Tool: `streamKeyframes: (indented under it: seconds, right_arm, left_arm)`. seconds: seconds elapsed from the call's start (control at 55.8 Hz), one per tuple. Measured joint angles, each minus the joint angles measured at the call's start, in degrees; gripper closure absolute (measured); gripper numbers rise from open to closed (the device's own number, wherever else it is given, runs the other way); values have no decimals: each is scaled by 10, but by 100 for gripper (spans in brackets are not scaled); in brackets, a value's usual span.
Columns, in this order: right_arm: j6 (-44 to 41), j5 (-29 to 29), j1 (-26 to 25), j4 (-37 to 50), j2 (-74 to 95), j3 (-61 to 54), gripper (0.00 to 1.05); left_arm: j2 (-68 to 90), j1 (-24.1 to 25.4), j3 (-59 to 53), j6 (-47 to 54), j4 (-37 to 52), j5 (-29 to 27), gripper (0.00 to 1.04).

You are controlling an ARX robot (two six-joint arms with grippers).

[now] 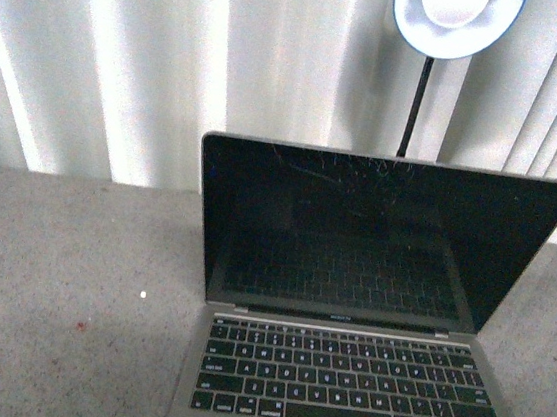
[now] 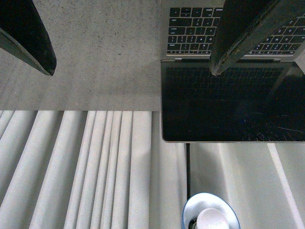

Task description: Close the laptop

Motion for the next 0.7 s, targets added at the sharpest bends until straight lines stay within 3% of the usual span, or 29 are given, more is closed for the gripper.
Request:
streamKeyframes:
  seconds: [0.251, 0.323, 0.376, 0.502, 0.591, 0.699]
  right_arm:
    - [0, 0, 0, 0, 0, 0, 7]
    - [8, 9, 2, -10, 6, 2, 7]
    - [51, 31, 5, -70, 43, 30, 7]
    - [76, 11, -18, 9, 214, 94, 7]
    - [25, -52, -30, 105, 339, 169, 7]
    - [-51, -90, -43, 196, 475, 250, 7]
  left_arm:
    - [1, 0, 0, -1, 0, -4, 7]
    - [39, -36, 15, -79, -37, -121, 7]
    - [82, -43, 22, -138, -11, -150, 7]
    - [224, -28, 76, -167, 147, -49, 7]
    - [356, -37, 147, -148, 265, 14, 7]
    - [504, -73, 236, -112, 352, 55, 7]
